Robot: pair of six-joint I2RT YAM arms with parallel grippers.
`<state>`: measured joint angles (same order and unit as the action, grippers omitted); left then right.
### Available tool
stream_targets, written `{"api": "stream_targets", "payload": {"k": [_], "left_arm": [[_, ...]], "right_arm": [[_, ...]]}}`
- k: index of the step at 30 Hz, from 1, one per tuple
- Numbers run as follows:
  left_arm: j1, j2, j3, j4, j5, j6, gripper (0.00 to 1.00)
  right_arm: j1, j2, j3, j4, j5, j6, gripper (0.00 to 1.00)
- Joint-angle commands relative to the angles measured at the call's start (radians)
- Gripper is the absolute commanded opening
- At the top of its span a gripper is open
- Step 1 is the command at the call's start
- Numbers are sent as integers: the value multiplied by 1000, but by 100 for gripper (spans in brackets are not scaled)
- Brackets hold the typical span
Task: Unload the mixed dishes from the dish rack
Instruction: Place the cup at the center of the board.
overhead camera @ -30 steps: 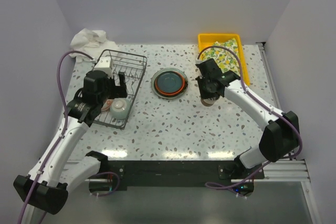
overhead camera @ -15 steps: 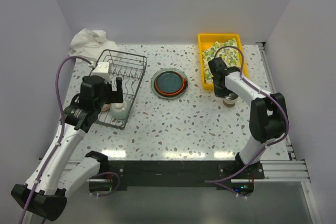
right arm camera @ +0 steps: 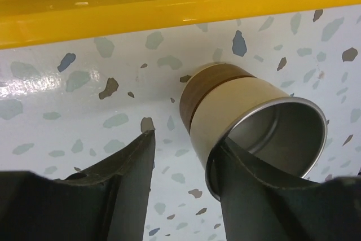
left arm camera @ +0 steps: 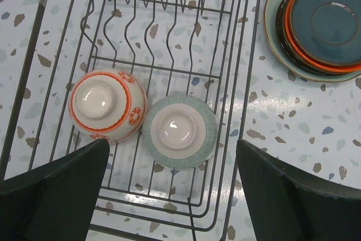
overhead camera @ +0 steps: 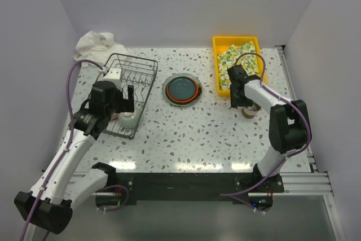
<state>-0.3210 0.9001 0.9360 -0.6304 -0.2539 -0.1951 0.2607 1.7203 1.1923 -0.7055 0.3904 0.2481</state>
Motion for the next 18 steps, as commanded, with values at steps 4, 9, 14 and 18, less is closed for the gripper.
{"api": "stream_targets", "payload": {"k": [4,9,14,18], "left_arm": [[5,51,-5,40,19,-40,100],[7,91,-5,26,10,-134,100],[88,102,-60,64,106,-213,100],[181,100,-109,103,205,-291,100]], "right_arm": [[2,-129,23,-15,-24,45,69],[3,-235,15,-6,-68,62,81],[5,-375,-31,61,-159,66,87],[5,-433,-71,109,-225,72,91]]}}
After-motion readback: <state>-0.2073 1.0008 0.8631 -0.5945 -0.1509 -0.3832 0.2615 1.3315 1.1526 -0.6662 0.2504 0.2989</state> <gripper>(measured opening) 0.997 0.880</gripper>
